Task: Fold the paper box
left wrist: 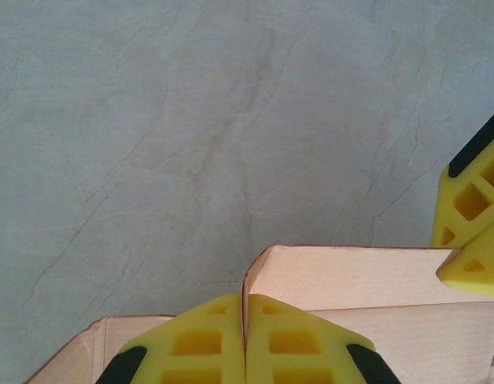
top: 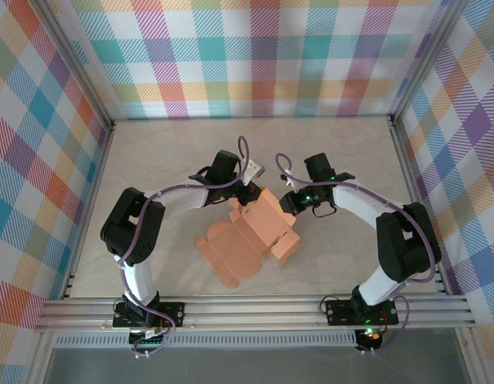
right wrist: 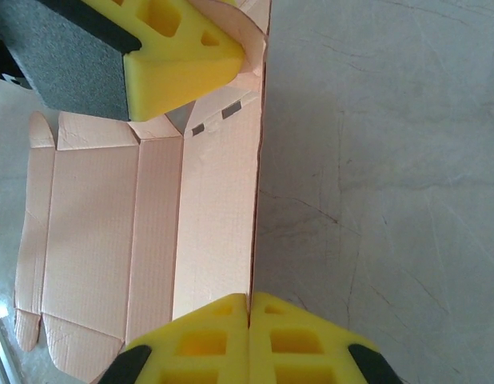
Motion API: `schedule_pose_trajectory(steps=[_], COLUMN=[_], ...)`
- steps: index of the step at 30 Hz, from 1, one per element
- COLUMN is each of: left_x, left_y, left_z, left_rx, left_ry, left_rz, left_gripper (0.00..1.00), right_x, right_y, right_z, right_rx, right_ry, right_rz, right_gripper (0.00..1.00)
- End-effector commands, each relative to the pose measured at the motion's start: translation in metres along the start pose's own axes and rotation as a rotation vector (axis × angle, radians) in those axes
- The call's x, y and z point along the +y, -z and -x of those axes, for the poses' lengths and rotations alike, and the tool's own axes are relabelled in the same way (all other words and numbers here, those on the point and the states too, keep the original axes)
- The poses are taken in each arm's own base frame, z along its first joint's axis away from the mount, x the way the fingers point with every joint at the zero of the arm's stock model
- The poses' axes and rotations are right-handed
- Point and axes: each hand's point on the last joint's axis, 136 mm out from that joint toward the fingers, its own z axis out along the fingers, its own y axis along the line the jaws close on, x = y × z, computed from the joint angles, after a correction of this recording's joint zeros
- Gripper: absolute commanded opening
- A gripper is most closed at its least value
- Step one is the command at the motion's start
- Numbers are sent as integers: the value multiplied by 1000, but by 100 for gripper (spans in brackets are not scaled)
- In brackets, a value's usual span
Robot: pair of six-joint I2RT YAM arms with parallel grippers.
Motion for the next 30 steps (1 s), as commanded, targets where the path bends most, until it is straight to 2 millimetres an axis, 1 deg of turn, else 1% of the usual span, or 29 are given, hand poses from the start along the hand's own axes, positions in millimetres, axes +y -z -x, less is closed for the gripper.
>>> schedule_pose_trajectory(steps=[1, 2, 3, 4, 5, 6, 7, 8, 10, 12, 13, 15, 17, 20, 22, 27, 30], left_x=[-3, -4, -4, -6, -7, -6, -5, -1, 12, 32, 45, 65, 83, 100, 108, 127, 141], left_y=[7, 13, 20, 28, 36, 44, 53, 62, 81, 97, 103, 111, 120, 131, 134, 142, 141], left_z=[16, 23, 29, 36, 41, 45, 49, 51, 52, 47, 41, 30, 20, 9, 4, -10, -22], left_rx=[-80, -110, -142, -175, -205, -232, -265, -294, -352, -391, -401, -414, -446, -483, -478, -468, -436], left_ry=[13, 24, 41, 51, 64, 76, 87, 106, 155, 226, 273, 340, 412, 473, 481, 520, 564], left_rz=[15, 21, 23, 25, 30, 42, 58, 84, 146, 222, 267, 309, 332, 380, 426, 536, 566], left_gripper=[33, 44, 61, 65, 72, 76, 77, 83, 89, 99, 100, 100, 100, 100, 100, 100, 100], right_x=[-1, -8, -12, -15, -20, -23, -26, -28, -28, -30, -33, -42, -42, -34, -32, -31, -31], right_y=[10, 12, 14, 17, 20, 22, 23, 24, 24, 24, 25, 27, 27, 22, 19, 12, 8], right_z=[1, 2, 2, 4, 6, 7, 7, 8, 10, 12, 12, 13, 16, 19, 20, 22, 28], right_rx=[-11, -15, -16, -24, -29, -30, -26, -24, -21, -16, -9, 13, 25, 38, 52, 105, 114], right_ry=[21, 31, 38, 51, 68, 83, 101, 131, 199, 259, 280, 312, 374, 451, 498, 648, 762], right_rz=[-55, -102, -136, -163, -204, -231, -257, -283, -315, -363, -399, -482, -536, -570, -609, -750, -875], right_gripper=[0, 0, 0, 0, 0, 0, 0, 0, 0, 0, 0, 0, 0, 0, 0, 0, 0])
